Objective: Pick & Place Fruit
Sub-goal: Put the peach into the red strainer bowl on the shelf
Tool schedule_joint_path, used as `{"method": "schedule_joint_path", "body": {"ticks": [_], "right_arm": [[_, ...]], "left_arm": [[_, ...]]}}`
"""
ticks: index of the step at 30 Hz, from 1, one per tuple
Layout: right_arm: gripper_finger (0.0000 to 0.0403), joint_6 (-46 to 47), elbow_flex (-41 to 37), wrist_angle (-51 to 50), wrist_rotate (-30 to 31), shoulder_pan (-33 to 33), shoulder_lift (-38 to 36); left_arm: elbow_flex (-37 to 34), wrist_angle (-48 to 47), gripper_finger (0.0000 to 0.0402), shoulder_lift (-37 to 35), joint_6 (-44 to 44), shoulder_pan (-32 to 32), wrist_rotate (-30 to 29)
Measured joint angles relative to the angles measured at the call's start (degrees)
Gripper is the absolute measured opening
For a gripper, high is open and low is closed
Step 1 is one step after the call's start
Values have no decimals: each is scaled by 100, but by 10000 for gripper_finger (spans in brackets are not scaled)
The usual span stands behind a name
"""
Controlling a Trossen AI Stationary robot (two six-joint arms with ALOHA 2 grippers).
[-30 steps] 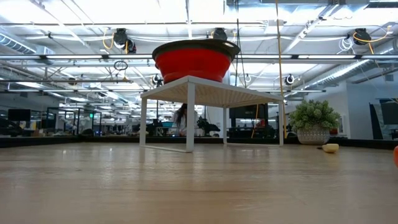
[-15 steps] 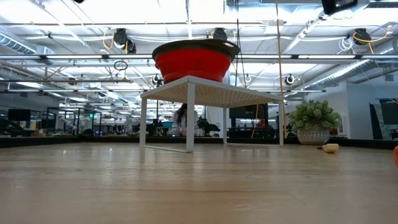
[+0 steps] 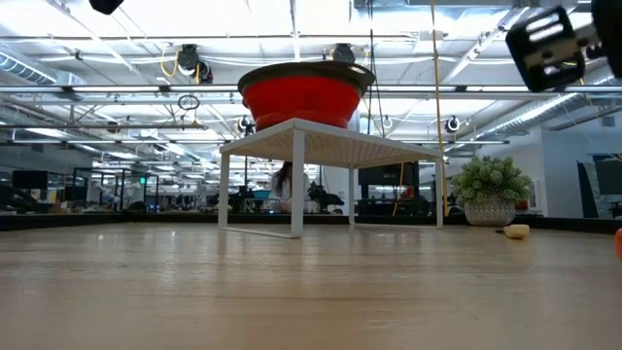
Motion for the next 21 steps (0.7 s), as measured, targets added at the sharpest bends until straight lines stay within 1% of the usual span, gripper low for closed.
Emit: {"method": "schedule_joint_path", "body": {"ticks": [5,11,15,18,21], "right_arm": [[71,193,0,-14,116,-2,283],[143,196,0,-11,116,-2,549],[188,193,2,-25,117,-13,676],[212,190,2,8,132,-40,757],[229,183,2,10,153,-64,815]], "left_arm": [[-50,19,2,-47,14,-5,48],[-50,16,13,-47,15,-5,160],[-50,16,5,-45,12,-5,160],[-50,21,3,-45,9,-5,162],[-50,21,12,-45,2,-5,162]]}}
